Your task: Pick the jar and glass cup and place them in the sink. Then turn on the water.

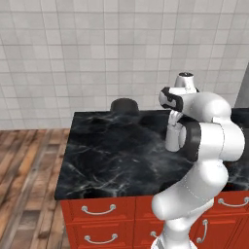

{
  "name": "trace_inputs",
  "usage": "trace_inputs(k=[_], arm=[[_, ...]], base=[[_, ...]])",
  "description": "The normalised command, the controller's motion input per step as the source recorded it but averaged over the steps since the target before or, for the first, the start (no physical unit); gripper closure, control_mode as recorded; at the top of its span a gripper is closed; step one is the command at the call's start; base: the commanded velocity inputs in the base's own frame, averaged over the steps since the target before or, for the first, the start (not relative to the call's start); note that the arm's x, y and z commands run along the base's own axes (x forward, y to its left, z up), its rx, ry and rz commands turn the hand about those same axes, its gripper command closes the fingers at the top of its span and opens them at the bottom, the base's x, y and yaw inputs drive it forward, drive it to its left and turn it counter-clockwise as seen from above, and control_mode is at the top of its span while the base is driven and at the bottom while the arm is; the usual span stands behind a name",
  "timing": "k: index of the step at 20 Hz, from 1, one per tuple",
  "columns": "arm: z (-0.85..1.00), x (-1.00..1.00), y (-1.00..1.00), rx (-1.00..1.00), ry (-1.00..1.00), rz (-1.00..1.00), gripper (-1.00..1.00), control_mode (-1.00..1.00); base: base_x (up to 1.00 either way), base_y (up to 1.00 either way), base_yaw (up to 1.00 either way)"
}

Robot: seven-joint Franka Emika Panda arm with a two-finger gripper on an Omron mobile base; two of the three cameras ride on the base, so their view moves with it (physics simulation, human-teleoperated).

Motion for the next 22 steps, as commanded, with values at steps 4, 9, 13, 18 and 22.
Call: trace_inputs(k=[4,9,13,18,22], arm=[[-0.31,0.43,0.06,0.0,0.05,-0.05,-1.0,-1.0],[-0.44,0.13,0.01,0.0,0.0,-0.01,-1.0,-1.0],[-0.39,0.0,0.0,0.0,0.0,-0.01,-1.0,-1.0],[-0.37,0.0,0.0,0.0,0.0,-0.01,-1.0,-1.0],[-0.17,-0.04,0.04,0.0,-0.02,-0.01,-1.0,-1.0]], base=[[0.0,0.0,0.0],[0.0,0.0,0.0],[0.0,0.0,0.0],[0.0,0.0,0.0],[0.0,0.0,0.0]])
